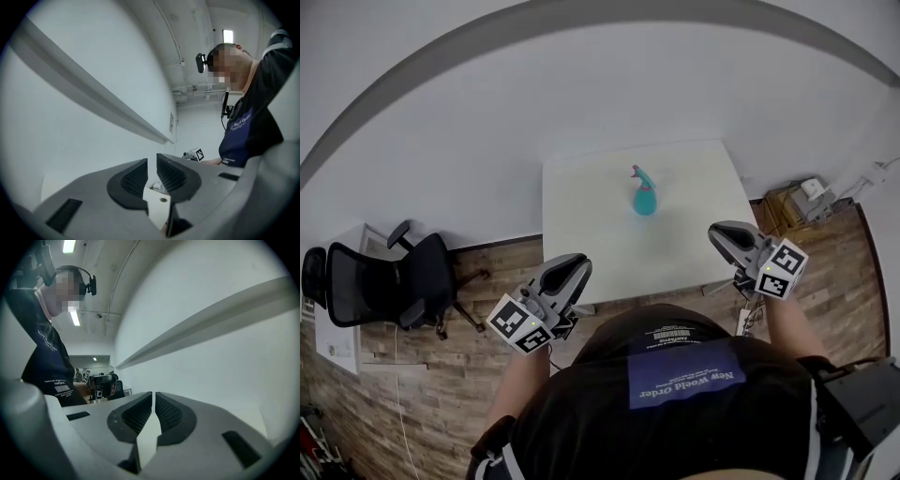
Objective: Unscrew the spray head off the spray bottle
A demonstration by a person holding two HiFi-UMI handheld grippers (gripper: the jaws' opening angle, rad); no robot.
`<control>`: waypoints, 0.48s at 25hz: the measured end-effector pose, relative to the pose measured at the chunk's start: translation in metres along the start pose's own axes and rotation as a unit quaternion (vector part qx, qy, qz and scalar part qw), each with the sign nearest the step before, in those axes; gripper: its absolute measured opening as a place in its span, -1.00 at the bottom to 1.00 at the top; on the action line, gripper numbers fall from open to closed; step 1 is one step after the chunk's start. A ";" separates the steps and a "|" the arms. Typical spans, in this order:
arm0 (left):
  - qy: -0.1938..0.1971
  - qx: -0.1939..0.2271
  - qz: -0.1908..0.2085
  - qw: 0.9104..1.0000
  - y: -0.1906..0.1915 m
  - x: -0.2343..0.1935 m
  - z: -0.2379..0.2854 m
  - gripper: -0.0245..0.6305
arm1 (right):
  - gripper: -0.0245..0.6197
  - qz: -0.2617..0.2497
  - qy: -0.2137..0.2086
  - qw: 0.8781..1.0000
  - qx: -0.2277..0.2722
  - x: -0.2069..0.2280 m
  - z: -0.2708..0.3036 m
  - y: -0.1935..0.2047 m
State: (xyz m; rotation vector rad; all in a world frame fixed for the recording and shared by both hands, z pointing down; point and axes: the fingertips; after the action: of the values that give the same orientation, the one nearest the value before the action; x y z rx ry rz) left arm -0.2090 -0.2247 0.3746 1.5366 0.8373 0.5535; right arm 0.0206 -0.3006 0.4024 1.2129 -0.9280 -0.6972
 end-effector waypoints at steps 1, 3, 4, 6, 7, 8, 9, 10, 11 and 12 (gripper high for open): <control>0.006 -0.002 -0.003 1.000 0.001 -0.010 -0.003 -0.77 | -0.94 0.002 0.006 1.000 -0.001 0.000 0.009 0.001; 0.015 -0.006 -0.011 1.000 0.004 -0.030 -0.006 -0.77 | -0.94 0.007 0.015 1.000 -0.007 0.000 0.025 0.004; 0.018 -0.007 -0.015 1.000 0.006 -0.039 -0.007 -0.77 | -0.94 0.009 0.018 1.000 -0.011 0.001 0.033 0.007; 0.022 -0.008 -0.025 0.999 0.010 -0.055 -0.005 -0.77 | -0.94 0.012 0.021 0.999 -0.021 0.004 0.044 0.011; 0.023 -0.009 -0.028 0.999 0.012 -0.061 -0.004 -0.77 | -0.94 0.013 0.023 0.999 -0.025 0.007 0.048 0.012; 0.025 -0.010 -0.030 0.999 0.014 -0.064 -0.002 -0.77 | -0.94 0.014 0.025 0.999 -0.028 0.009 0.051 0.013; 0.027 -0.013 -0.029 0.999 0.016 -0.066 -0.002 -0.77 | -0.94 0.016 0.026 0.999 -0.029 0.011 0.053 0.013; 0.029 -0.016 -0.026 0.999 0.017 -0.067 -0.001 -0.77 | -0.94 0.017 0.026 0.999 -0.027 0.013 0.055 0.013; 0.029 -0.019 -0.021 0.999 0.018 -0.067 -0.001 -0.77 | -0.94 0.019 0.025 0.999 -0.025 0.015 0.056 0.012; 0.028 -0.023 -0.016 0.999 0.019 -0.068 0.002 -0.77 | -0.94 0.020 0.023 0.999 -0.023 0.018 0.057 0.011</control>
State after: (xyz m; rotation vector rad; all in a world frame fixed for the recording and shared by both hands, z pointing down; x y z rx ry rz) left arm -0.2463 -0.2784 0.4015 1.4684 0.8844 0.5916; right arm -0.0218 -0.3400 0.4222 1.1637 -0.8904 -0.6528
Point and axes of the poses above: the fingertips, and each gripper's own axes: z forward along the fingers, x to its right, y out of its underside, and after that the axes turned 5 degrees about z, right-handed
